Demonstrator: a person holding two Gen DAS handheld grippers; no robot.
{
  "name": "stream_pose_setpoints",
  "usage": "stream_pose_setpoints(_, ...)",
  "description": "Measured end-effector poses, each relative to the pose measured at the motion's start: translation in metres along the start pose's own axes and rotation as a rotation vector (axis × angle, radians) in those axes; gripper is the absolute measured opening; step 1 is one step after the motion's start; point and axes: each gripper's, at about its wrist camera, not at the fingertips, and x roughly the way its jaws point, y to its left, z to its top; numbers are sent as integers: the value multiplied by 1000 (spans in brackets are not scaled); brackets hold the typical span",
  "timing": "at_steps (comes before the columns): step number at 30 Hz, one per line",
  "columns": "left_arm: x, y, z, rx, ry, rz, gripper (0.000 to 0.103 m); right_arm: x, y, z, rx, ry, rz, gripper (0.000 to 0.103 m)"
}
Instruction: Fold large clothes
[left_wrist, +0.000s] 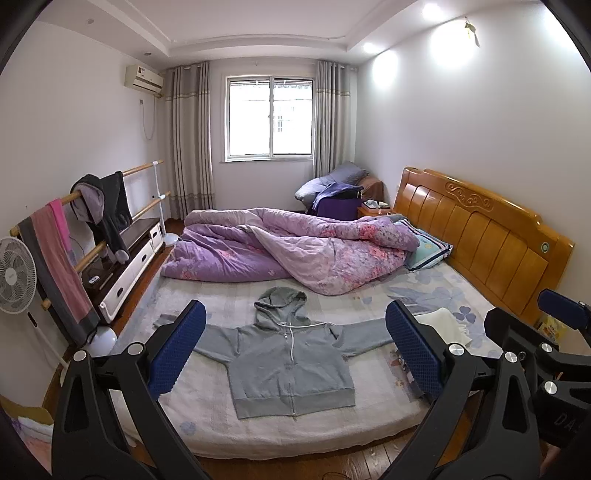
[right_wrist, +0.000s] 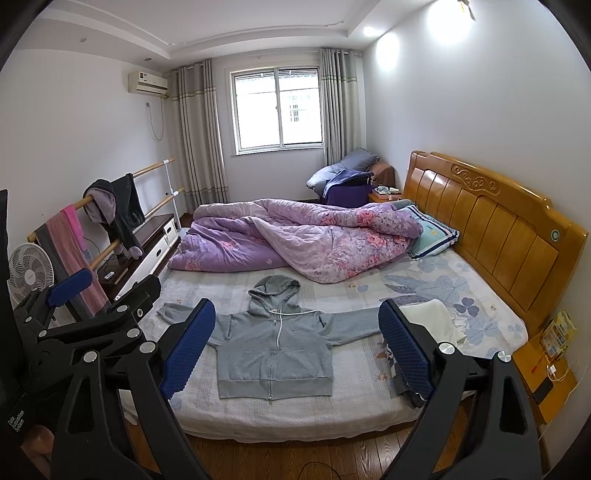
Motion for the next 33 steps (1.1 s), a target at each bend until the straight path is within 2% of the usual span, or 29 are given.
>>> stream_pose_setpoints(19, 8, 2, -1, 7, -28, 10, 98, 2, 5, -1, 8, -2, 2, 87)
stream_pose_setpoints(33, 12, 3, -4, 3, -17, 5, 98, 3, 2, 1, 9, 1, 2, 87)
